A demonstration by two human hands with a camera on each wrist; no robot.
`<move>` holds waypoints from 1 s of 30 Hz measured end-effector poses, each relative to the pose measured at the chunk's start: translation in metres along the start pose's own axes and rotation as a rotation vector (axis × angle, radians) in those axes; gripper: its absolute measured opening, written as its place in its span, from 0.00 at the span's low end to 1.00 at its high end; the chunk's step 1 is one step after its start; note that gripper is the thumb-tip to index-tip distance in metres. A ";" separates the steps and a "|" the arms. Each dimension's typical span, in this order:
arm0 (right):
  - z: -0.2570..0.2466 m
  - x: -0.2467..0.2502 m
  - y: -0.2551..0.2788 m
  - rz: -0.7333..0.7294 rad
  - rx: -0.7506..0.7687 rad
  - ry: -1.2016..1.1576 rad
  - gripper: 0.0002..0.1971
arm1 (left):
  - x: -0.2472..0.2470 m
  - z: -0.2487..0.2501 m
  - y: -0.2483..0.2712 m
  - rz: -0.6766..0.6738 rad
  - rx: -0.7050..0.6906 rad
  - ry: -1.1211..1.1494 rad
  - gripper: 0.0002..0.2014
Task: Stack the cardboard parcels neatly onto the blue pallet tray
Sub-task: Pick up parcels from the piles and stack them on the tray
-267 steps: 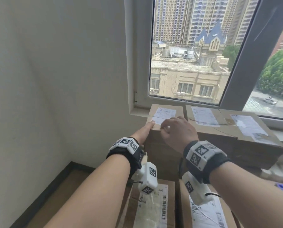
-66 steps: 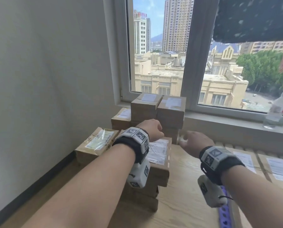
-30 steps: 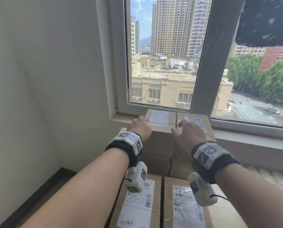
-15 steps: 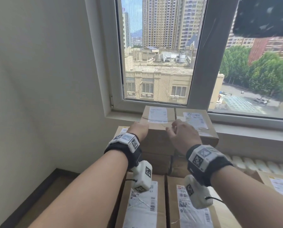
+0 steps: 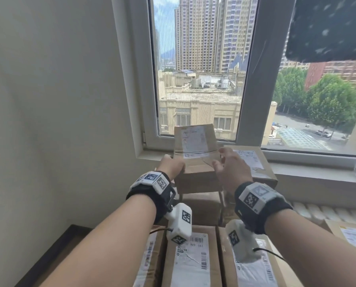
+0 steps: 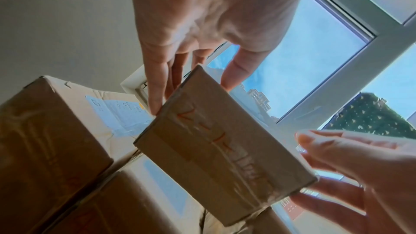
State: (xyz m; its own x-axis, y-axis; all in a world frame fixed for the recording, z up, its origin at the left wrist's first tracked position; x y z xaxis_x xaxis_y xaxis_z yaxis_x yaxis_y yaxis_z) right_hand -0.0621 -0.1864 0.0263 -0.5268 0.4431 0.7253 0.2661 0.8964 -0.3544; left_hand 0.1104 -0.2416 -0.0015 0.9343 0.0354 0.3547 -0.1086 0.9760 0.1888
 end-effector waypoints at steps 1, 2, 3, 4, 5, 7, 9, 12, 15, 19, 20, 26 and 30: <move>0.000 -0.001 0.000 -0.014 -0.008 -0.007 0.21 | 0.002 -0.002 0.001 -0.008 0.013 0.029 0.33; -0.001 -0.001 0.000 -0.019 -0.014 -0.015 0.22 | 0.006 -0.001 0.001 -0.007 0.006 0.039 0.39; -0.003 0.000 0.001 -0.021 -0.017 -0.020 0.22 | 0.011 0.000 0.001 -0.002 0.001 0.028 0.44; -0.005 0.001 0.001 -0.021 -0.019 -0.023 0.22 | 0.015 0.000 -0.002 0.013 -0.014 0.019 0.48; -0.007 0.002 0.002 -0.015 -0.018 -0.020 0.22 | 0.020 -0.001 -0.006 0.025 -0.033 0.026 0.48; -0.009 0.006 0.003 -0.004 -0.012 -0.014 0.21 | 0.028 0.004 -0.004 0.025 -0.063 0.068 0.45; -0.011 0.010 0.006 0.013 -0.002 -0.018 0.19 | 0.034 0.010 0.010 0.010 -0.088 0.095 0.46; -0.013 0.016 0.011 0.020 -0.007 -0.037 0.18 | 0.036 0.010 0.016 -0.042 -0.097 0.127 0.50; -0.013 0.025 0.015 0.034 -0.022 -0.050 0.18 | 0.036 0.010 0.019 -0.078 -0.105 0.176 0.57; -0.016 0.041 0.026 0.083 -0.026 -0.085 0.17 | 0.038 0.016 0.035 -0.110 -0.138 0.232 0.45; -0.016 0.044 0.029 0.094 -0.032 -0.092 0.16 | 0.037 0.017 0.037 -0.128 -0.149 0.246 0.36; -0.005 0.063 0.054 0.135 -0.069 -0.110 0.11 | 0.021 0.007 0.039 -0.218 -0.177 0.253 0.55; 0.009 0.078 0.082 0.145 -0.169 -0.136 0.10 | 0.003 0.003 0.059 -0.310 -0.218 0.233 0.47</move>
State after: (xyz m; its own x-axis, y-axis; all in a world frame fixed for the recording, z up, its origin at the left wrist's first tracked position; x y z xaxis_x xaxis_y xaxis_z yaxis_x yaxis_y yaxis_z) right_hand -0.0888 -0.0783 0.0479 -0.5741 0.5739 0.5839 0.4715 0.8148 -0.3372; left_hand 0.1057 -0.1850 0.0132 0.9658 -0.2427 0.0916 0.2392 0.9698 0.0474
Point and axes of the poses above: each hand's wrist, its own y-axis away from the middle knuckle, its own x-axis out of the back of the hand, z = x × y, the point moved 6 cm from there along -y, towards the middle knuckle, and after that the axes turned 5 degrees about z, right-handed, at the moved point
